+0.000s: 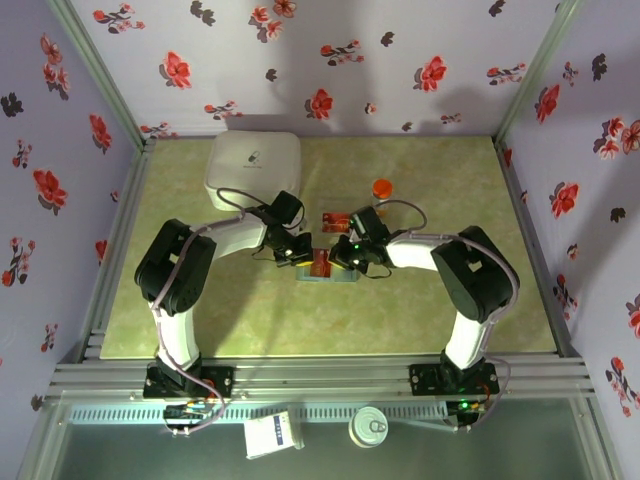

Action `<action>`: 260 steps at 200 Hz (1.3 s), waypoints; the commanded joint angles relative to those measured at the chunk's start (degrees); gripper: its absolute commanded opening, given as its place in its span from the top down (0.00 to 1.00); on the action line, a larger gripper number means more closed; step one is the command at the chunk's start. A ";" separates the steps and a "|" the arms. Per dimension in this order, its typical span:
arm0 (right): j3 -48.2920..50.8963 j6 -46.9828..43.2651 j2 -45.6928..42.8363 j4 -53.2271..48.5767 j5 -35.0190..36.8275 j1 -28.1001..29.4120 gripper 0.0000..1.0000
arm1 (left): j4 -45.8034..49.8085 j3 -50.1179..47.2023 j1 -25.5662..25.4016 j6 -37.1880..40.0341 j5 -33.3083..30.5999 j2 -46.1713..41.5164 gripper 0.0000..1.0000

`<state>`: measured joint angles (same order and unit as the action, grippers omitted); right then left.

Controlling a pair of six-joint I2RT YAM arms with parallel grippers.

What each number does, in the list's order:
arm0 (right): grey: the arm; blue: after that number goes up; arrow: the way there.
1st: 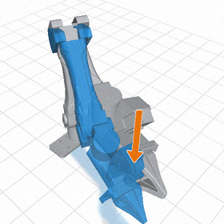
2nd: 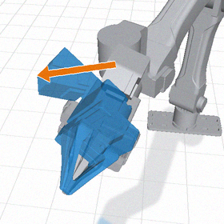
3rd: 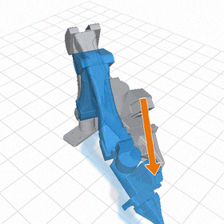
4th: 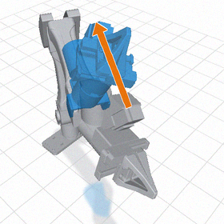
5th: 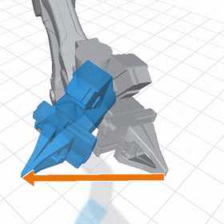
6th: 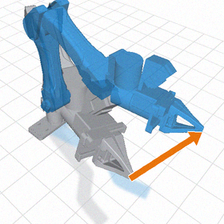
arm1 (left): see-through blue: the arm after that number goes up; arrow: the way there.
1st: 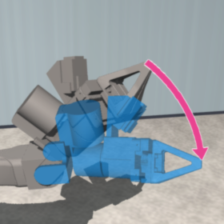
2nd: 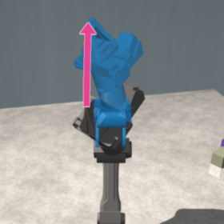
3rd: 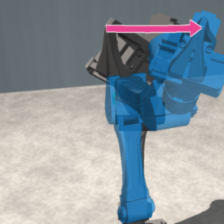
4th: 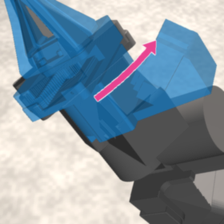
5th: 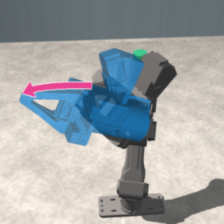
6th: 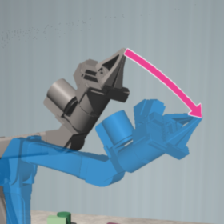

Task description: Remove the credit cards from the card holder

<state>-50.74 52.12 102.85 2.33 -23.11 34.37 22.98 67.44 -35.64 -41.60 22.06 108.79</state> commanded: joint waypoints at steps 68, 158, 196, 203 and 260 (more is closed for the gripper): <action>1.34 -4.46 -7.09 -9.43 4.52 -0.62 0.93 | 1.84 -1.70 -0.05 0.38 -1.94 -1.49 1.00; 2.14 -0.75 0.05 4.81 -4.00 -0.71 0.75 | 1.36 -2.05 -0.05 0.15 -2.07 -0.94 1.00; 2.81 0.36 1.13 8.01 -5.43 -0.71 0.77 | 1.50 -2.14 -0.11 0.17 -2.03 -0.89 1.00; 3.08 0.88 1.21 9.21 -5.93 -0.71 0.78 | 1.54 -2.06 -0.06 0.17 -2.03 -0.93 1.00; 3.85 1.91 2.06 12.68 -7.56 -0.71 0.83 | 1.84 -1.79 -0.05 0.11 -2.03 -1.00 1.00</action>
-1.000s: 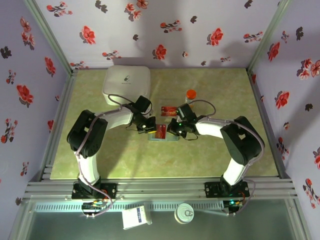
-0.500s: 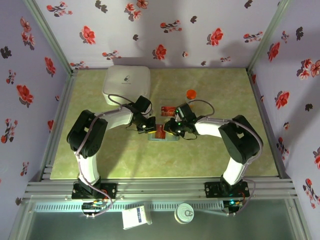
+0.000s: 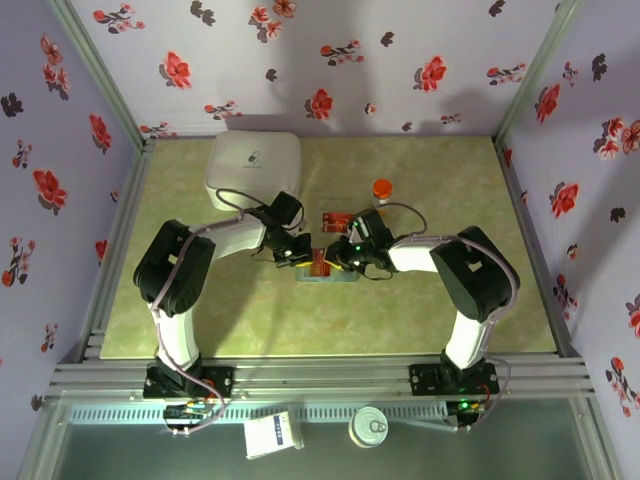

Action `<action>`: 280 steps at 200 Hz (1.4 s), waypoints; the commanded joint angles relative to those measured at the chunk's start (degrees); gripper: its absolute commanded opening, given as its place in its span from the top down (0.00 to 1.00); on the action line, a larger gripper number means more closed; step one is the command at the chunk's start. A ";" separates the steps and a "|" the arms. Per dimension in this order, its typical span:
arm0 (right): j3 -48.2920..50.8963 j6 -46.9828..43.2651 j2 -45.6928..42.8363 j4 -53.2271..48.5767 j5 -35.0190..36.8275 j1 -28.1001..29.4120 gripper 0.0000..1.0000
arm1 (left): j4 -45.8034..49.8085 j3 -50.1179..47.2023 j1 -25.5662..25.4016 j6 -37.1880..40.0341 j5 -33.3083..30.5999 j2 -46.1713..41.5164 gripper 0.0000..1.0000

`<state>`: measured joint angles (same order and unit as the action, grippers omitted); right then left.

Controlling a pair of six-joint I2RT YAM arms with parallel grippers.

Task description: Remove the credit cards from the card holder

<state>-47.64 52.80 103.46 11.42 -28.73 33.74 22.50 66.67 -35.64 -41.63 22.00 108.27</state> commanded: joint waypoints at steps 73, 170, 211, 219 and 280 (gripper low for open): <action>3.64 -0.19 -2.11 1.21 0.30 -1.63 0.92 | 2.62 -1.11 -0.07 0.31 -2.14 -0.70 1.00; -1.67 -9.40 -8.86 -16.14 3.37 -2.80 0.95 | 3.07 -1.02 0.13 0.25 -1.93 -2.44 1.00; -9.75 -20.31 -9.07 -29.06 6.00 -2.71 0.98 | 2.26 -0.95 0.31 -0.13 -0.90 -3.42 1.00; -11.33 -23.14 -8.86 -31.60 6.49 -2.78 0.99 | 2.11 -0.93 0.40 -0.08 -0.60 -3.52 1.00; -25.61 -48.97 -2.67 -49.76 15.73 -2.76 1.00 | 2.04 -1.21 1.09 -0.10 -0.73 -5.77 1.00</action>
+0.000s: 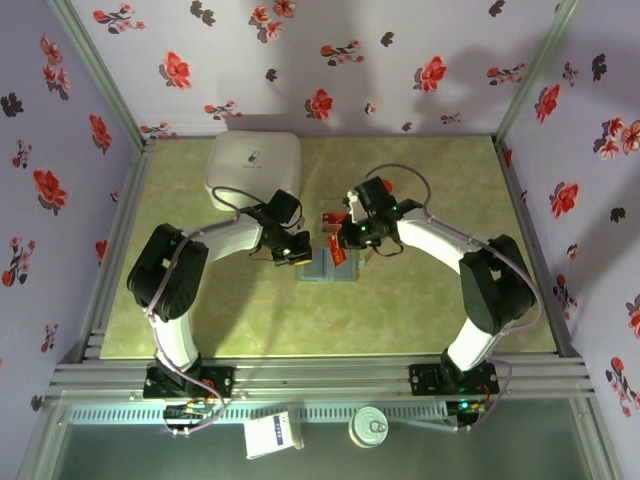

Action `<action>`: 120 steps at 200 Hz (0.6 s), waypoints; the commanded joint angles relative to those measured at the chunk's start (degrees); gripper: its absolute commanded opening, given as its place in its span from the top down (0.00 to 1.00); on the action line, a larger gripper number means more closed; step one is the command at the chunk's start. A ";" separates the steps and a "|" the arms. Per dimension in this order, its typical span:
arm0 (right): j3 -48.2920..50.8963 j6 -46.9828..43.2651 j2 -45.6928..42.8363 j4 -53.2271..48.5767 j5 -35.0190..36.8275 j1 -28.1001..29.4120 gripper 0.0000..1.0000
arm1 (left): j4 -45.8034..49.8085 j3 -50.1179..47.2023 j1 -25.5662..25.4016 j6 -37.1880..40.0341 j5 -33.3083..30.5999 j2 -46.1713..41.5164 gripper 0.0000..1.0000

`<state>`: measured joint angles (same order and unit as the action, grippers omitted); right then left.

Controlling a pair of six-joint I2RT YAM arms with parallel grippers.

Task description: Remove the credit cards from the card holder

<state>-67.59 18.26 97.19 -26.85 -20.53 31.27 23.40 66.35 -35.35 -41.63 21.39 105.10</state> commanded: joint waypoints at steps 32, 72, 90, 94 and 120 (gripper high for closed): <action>-14.05 -29.13 8.92 -19.35 9.41 -0.24 0.98 | 0.84 -2.29 1.42 -0.03 -0.16 -3.80 1.00; -26.14 -49.60 15.09 -28.40 12.27 0.09 1.00 | 0.51 -4.34 2.20 0.17 -0.51 -5.81 1.00; -31.43 -54.20 17.62 -31.48 13.42 0.02 1.00 | 0.14 -5.32 2.56 -0.26 -0.80 -6.72 1.00; -32.79 -55.16 18.05 -32.10 13.17 0.02 1.00 | -0.05 -5.60 2.62 -0.37 -0.78 -6.91 1.00; -39.44 -59.95 21.90 -35.75 12.03 -0.07 1.00 | -0.20 -6.38 2.92 -0.34 -0.91 -7.76 1.00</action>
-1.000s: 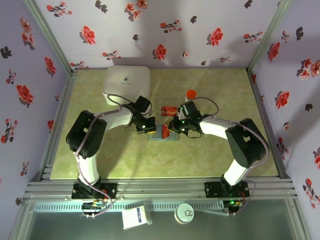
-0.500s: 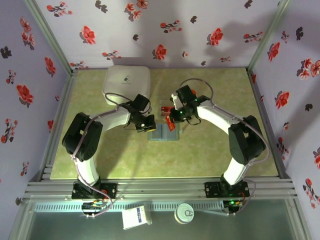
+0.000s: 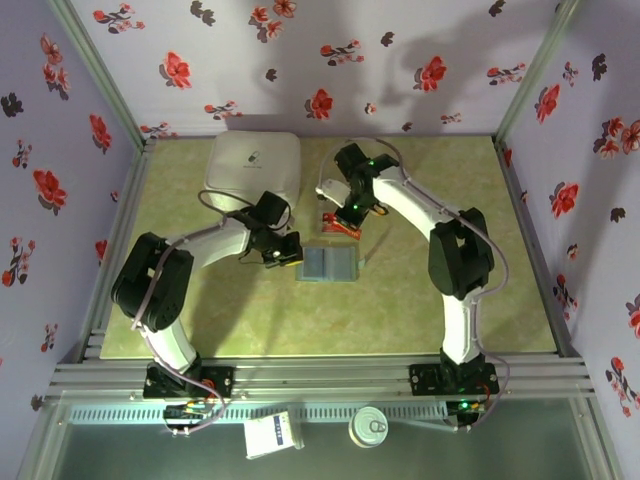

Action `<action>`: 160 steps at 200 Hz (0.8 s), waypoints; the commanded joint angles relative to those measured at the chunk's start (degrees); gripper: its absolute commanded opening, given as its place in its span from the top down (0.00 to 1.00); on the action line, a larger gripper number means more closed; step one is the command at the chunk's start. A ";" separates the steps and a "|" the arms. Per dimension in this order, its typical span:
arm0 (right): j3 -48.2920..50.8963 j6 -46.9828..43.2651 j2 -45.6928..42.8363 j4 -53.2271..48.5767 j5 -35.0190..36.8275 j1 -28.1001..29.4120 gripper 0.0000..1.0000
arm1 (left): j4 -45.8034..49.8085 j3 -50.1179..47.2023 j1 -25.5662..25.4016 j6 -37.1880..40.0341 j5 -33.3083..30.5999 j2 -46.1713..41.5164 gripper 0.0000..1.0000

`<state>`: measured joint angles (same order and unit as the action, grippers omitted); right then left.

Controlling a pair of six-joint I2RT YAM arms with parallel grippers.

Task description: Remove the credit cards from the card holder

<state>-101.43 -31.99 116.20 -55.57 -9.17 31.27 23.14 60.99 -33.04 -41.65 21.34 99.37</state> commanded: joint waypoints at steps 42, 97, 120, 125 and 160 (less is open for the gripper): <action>-17.15 -13.88 9.59 -13.01 0.56 -0.50 1.00 | 0.38 -2.01 1.31 -0.19 -1.06 -3.04 1.00; -26.13 -17.07 15.06 -16.29 0.81 -0.99 1.00 | 0.59 -2.01 1.48 -0.21 -1.04 -3.09 1.00; -28.25 -18.02 16.58 -16.76 0.43 -1.21 1.00 | 0.68 -2.01 1.57 -0.27 -1.13 -3.04 1.00; -28.55 -18.17 16.83 -16.82 0.26 -1.22 1.00 | 0.69 -2.01 1.59 -0.28 -1.13 -2.96 1.00; -29.08 -19.82 18.05 -16.59 -0.91 -1.29 1.00 | 0.60 -1.93 1.66 -0.44 -1.16 -2.29 1.00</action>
<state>-128.44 -49.19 132.57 -69.87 -9.19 30.35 23.16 59.83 -31.94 -41.65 20.95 97.73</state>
